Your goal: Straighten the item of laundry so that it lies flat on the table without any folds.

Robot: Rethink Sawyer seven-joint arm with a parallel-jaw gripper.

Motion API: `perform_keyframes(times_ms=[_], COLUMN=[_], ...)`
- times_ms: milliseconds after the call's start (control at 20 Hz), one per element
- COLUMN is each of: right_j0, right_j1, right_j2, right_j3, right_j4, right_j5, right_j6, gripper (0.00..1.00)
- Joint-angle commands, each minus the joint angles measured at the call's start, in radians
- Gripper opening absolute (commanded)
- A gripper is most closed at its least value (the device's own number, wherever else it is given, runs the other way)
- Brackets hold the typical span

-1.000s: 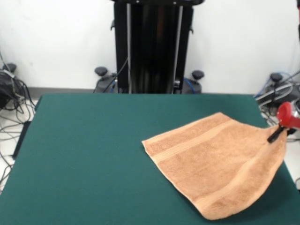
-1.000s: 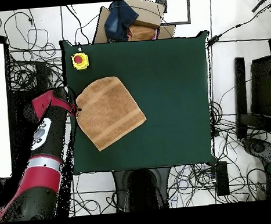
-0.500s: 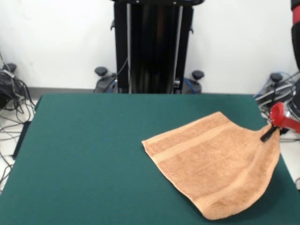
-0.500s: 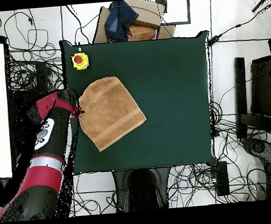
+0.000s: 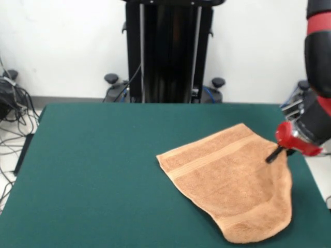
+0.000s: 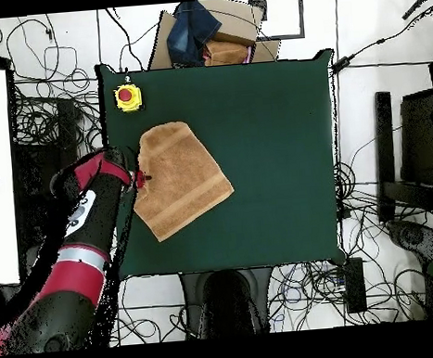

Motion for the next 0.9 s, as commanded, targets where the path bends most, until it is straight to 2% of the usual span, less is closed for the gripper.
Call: perform_keyframes(times_ms=[50, 150, 450, 900], right_j0=[0.014, 0.027, 0.023, 0.039], right_j1=[0.14, 0.169, 0.186, 0.154], right_j2=[-0.054, -0.098, -0.107, -0.087], right_j3=[0.003, -0.028, -0.037, 0.024], right_j4=[-0.037, -0.028, 0.012, 0.034], right_j5=[0.003, 0.036, 0.077, 0.051], right_j6=[0.275, 0.307, 0.294, 0.279], gripper=[0.0, 0.0, 0.0, 0.0])
